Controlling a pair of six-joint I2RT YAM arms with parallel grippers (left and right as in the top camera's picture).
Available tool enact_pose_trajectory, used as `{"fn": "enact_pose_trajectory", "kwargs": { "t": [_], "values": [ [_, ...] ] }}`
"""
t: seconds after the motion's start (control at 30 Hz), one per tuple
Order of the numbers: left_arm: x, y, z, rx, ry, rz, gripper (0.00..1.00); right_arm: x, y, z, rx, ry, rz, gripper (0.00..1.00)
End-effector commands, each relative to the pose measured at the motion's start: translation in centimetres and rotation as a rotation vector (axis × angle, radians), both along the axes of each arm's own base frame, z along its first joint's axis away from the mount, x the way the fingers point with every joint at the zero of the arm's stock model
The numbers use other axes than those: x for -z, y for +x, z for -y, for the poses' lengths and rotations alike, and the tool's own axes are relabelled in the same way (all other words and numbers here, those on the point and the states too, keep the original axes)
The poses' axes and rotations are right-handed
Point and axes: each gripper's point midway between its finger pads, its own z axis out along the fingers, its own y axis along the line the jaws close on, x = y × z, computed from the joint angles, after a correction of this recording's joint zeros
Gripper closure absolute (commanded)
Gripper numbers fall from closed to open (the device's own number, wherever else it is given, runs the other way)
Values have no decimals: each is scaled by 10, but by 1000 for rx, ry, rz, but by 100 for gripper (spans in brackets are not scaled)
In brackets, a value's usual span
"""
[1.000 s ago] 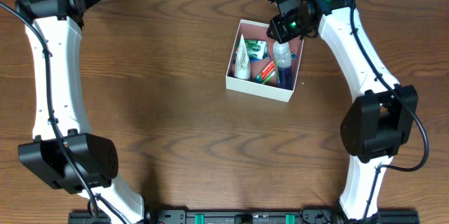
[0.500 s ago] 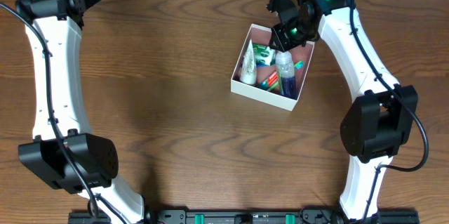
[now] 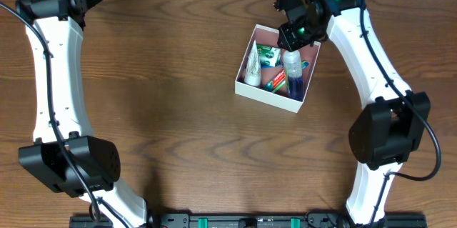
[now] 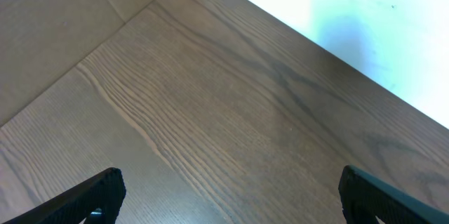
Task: Pack container
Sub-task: 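Lower the pump bottle into the box's right side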
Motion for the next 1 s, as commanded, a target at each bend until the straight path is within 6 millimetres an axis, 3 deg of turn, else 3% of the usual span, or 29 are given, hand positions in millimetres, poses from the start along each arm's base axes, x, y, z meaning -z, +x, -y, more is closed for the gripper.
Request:
{"fn": "enact_pose_trajectory", "kwargs": {
  "t": [0.0,0.13,0.43,0.6,0.87,0.97],
  "values": [
    [0,-2,-3,-9,15,-6,2,-46,-2,0,-8,18,107,76],
    [0,-2,-3,-10,14,-6,2,-52,-11,2,-4,16,93,75],
    [0,-2,-3,-9,15,-6,2,-40,-43,10,8,-16,-56,77],
    [0,-2,-3,-9,15,-6,2,-36,-59,12,8,-21,-125,73],
    [0,-2,-3,-10,14,-6,2,-34,-69,15,11,-31,-167,71],
    [0,-2,-3,-10,14,-6,2,-34,-73,16,11,-35,-183,65]
  ]
}}
